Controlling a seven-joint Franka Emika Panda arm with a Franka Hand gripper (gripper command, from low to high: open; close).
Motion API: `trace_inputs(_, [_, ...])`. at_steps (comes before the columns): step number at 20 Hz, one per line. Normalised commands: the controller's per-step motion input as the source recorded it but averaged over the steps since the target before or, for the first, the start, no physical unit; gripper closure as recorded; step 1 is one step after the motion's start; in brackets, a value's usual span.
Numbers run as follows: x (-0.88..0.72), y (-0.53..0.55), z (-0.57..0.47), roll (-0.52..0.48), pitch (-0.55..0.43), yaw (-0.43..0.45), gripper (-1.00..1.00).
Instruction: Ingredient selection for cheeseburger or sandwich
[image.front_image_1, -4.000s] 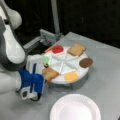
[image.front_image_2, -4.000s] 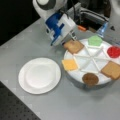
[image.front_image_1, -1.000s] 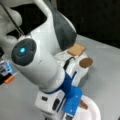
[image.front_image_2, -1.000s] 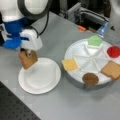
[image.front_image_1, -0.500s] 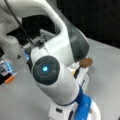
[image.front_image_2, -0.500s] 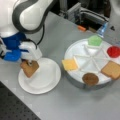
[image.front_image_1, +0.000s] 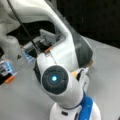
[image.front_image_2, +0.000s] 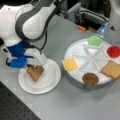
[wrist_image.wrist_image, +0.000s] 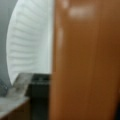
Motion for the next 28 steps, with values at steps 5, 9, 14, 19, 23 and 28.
trace_inputs(5, [-0.03, 0.07, -0.16, 0.013, -0.01, 0.148, 1.0])
trace_inputs(9, [-0.09, 0.09, -0.08, -0.045, -0.03, 0.139, 1.0])
trace_inputs(14, [-0.11, 0.08, -0.04, -0.065, -0.06, 0.139, 1.0])
trace_inputs(19, [-0.13, 0.02, -0.08, -0.079, -0.11, 0.129, 1.0])
trace_inputs(23, [-0.13, -0.07, -0.12, -0.071, -0.138, 0.129, 1.0])
trace_inputs(28, [-0.15, -0.11, -0.12, -0.067, -0.14, 0.117, 1.0])
